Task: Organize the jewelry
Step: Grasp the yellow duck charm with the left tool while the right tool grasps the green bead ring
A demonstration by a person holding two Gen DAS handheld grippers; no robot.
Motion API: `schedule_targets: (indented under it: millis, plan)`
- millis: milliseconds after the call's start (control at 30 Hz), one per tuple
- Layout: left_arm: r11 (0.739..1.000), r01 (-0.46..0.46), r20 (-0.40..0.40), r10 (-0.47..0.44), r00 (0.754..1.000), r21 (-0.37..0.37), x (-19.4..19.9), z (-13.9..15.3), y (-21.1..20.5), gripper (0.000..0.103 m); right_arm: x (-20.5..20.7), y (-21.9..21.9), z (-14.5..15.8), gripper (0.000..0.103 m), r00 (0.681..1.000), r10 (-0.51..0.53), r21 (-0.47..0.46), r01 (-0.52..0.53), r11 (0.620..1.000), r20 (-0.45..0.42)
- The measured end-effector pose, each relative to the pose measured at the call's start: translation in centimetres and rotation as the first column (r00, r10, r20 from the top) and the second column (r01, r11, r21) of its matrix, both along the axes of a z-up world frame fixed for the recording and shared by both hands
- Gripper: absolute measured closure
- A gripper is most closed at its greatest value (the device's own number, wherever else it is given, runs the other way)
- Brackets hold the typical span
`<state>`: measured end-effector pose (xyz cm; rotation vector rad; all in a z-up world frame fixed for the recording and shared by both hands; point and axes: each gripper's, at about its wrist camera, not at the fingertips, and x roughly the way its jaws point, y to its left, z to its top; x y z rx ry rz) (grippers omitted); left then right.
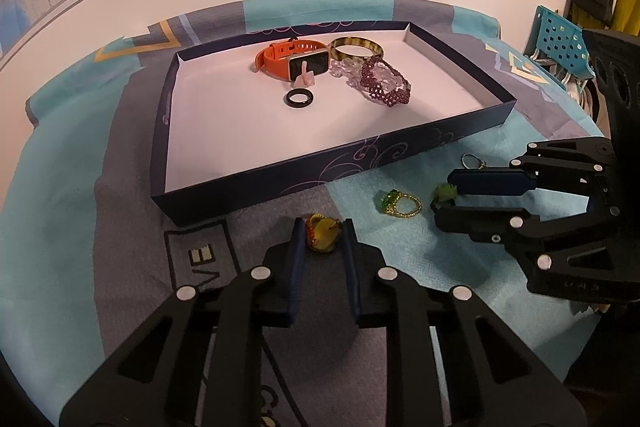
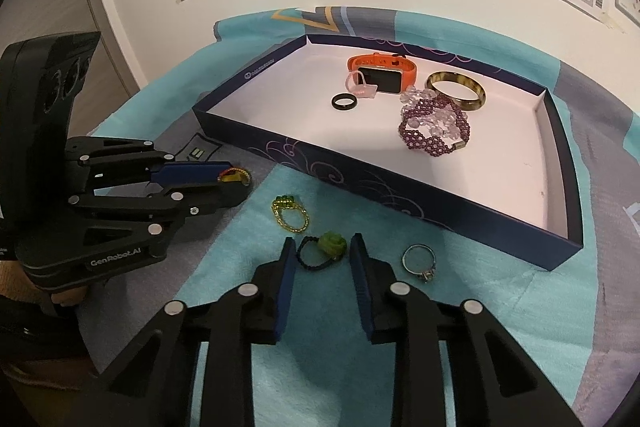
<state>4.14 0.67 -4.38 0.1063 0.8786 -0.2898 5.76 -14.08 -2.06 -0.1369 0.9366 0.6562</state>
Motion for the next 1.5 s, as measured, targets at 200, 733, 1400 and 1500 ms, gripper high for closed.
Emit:
schedule_targets:
  millis: [200, 733, 1400, 1500]
  plan:
    - [1.0, -0.004, 0.0, 0.004, 1.0, -0.005, -0.2, 0.0, 0.0, 0.085, -0.1, -0.1, 0.0, 0.081, 1.0, -0.002, 0.005, 0.002, 1.0, -0.001]
    - [1.0, -0.007, 0.006, 0.007, 1.0, -0.028, -1.0, 0.5, 0.3, 0.086, -0.5, -1.5, 0.1, 0.082, 0.999, -0.03, 0.042, 0.031, 0.999, -0.01]
    - [1.0, -0.004, -0.011, 0.004, 1.0, -0.02, -1.2, 0.0, 0.3, 0.082, -1.0, -1.7, -0.1, 0.071, 0.999, -0.017, 0.045, 0.018, 0.999, -0.028]
    - [1.0, -0.003, -0.008, 0.003, 1.0, -0.02, -1.3, 0.0, 0.2, 0.081, -1.1, -1.4, -0.1, 0.069, 1.0, -0.01, 0.026, 0.01, 1.0, -0.014]
